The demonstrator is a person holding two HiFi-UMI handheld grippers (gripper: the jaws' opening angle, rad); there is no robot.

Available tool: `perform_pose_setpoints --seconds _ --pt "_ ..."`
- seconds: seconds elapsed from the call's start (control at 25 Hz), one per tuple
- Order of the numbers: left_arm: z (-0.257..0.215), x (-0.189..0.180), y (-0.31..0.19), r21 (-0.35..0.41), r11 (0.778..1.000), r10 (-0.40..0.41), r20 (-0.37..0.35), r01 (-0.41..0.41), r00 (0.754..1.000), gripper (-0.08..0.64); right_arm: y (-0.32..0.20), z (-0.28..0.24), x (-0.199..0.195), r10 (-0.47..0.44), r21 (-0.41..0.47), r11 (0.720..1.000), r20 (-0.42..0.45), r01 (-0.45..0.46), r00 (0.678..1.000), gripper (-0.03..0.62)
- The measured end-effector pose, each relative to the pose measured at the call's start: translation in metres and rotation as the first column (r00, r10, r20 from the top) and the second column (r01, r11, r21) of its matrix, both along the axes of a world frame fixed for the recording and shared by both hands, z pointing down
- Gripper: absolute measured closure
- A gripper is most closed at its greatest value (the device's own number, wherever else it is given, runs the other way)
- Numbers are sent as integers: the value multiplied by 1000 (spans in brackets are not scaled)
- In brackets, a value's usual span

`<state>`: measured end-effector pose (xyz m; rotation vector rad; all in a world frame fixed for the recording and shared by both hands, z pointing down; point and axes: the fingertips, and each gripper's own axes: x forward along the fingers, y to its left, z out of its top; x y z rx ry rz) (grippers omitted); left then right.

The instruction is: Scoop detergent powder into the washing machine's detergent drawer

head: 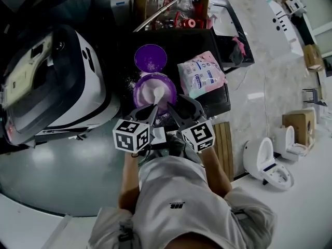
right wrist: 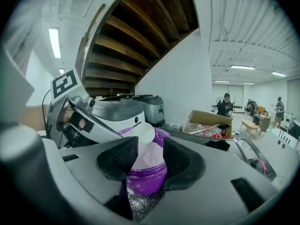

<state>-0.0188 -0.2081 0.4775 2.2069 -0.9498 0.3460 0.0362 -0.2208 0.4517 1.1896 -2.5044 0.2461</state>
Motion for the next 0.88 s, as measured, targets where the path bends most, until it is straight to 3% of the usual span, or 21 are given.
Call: perform_pose_setpoints --seconds 0.44,0.88 --pt "-6 8 11 6 996 -92 25 92 995 545 14 -3 6 -74 1 997 36 74 997 426" --pt "-24 16 43 67 970 -240 81 235 967 545 44 -14 20 -192 22 981 85 191 978 426"
